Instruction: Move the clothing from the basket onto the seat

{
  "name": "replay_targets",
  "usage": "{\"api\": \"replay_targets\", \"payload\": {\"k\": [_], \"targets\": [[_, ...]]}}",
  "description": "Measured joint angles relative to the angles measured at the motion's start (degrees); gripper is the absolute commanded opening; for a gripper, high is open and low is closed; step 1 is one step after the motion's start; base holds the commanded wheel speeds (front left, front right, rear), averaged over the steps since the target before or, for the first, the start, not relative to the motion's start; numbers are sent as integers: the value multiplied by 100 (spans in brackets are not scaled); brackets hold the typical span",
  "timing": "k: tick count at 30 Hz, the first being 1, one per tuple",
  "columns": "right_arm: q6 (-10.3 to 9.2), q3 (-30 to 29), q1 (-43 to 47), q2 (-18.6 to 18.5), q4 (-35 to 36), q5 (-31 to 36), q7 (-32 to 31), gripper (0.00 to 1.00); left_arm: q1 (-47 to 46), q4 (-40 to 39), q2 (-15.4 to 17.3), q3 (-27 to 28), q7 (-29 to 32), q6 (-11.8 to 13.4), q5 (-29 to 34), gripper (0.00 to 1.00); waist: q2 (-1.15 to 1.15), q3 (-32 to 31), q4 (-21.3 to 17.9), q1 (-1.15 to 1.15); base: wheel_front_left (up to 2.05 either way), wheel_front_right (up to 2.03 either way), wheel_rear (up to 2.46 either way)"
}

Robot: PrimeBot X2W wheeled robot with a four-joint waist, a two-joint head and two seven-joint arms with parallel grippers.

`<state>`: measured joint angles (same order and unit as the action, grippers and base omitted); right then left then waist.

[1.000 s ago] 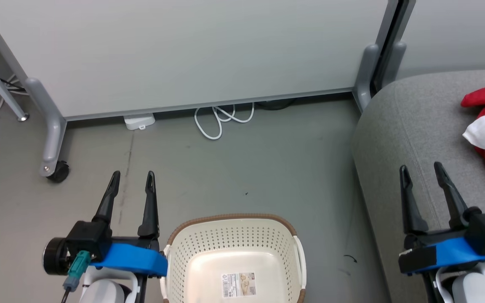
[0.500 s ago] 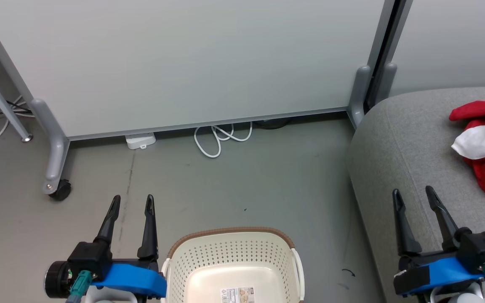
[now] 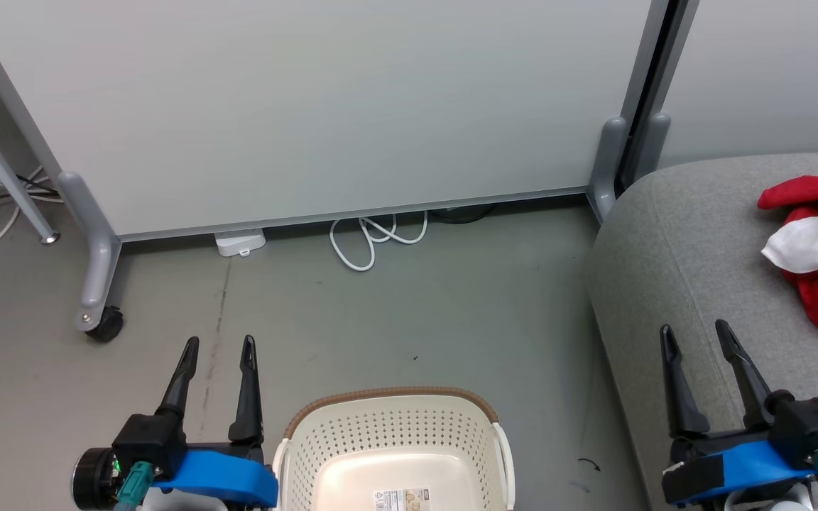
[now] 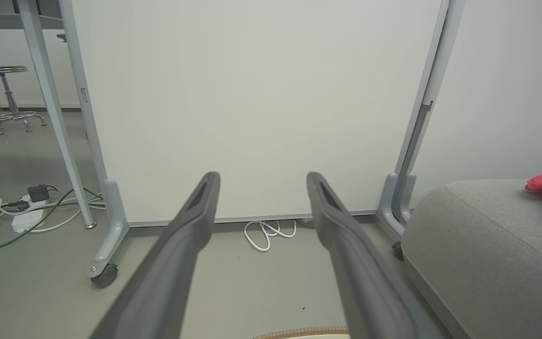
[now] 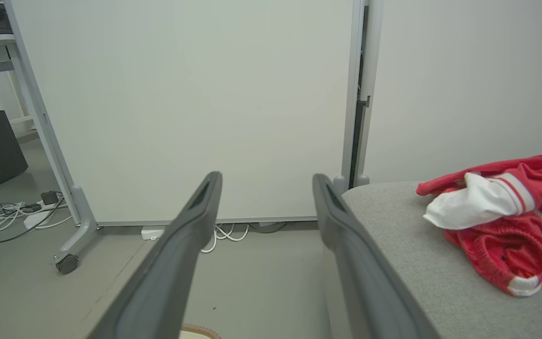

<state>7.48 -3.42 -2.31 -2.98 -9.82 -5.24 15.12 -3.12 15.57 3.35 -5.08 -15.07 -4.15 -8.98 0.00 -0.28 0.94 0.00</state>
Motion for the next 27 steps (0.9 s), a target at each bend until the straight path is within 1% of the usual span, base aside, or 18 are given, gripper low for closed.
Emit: {"api": "replay_targets", "payload": {"k": [2,3,7,9,27], "targets": [[0,3,10,1,3,-29,0,100,1,-7,-9,12,0,-2,0,100,0,2,3,0,0,0,0],[0,7,18,3,-49,-31,0,0,16,38,-11,10,4,4,-4,0,0,2,3,0,0,0,0],[0,8,95,19,-279,-43,-19,0,207,252,-22,8,40,7,-12,0,0,1,2,0,0,0,0],[0,0,131,30,-357,-135,-73,0,270,323,-31,22,92,7,-110,0,0,1,2,0,0,0,0],[0,-68,110,33,-379,-2114,-553,0,216,234,-35,267,561,-52,-2005,0,0,8,-12,0,0,0,0]]}}
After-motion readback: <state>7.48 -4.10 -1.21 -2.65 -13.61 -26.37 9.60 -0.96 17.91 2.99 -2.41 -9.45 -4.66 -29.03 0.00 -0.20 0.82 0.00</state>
